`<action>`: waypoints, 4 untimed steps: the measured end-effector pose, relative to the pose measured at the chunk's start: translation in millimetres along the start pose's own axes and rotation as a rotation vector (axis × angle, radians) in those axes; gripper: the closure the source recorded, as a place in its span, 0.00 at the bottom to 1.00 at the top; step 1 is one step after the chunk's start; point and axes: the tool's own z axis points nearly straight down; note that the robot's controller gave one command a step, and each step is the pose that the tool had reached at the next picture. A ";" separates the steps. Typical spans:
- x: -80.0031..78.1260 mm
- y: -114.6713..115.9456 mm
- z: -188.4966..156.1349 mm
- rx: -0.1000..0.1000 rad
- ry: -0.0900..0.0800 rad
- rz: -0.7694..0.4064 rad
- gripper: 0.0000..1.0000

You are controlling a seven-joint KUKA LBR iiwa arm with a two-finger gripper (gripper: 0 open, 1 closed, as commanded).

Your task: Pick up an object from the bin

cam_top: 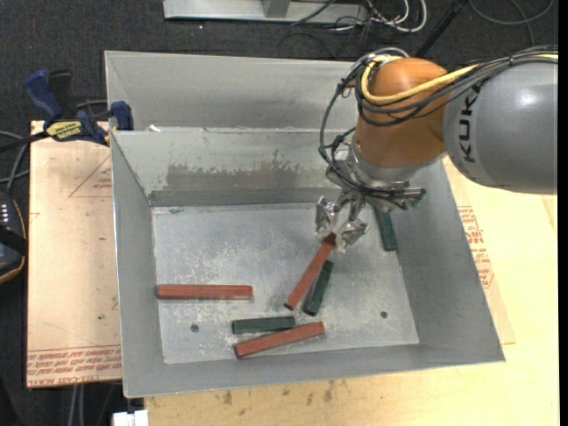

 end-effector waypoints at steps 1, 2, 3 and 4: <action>8.4 2.8 -65.5 0.002 -0.001 -0.007 1.00; 2.1 -5.3 -72.4 0.012 -0.007 -0.021 1.00; 2.4 -5.8 -7.0 0.008 -0.005 0.008 1.00; 10.4 -4.6 -189.1 0.004 -0.002 0.080 1.00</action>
Offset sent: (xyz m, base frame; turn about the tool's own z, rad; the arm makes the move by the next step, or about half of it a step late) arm 0.0127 -0.0037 0.0310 -0.0436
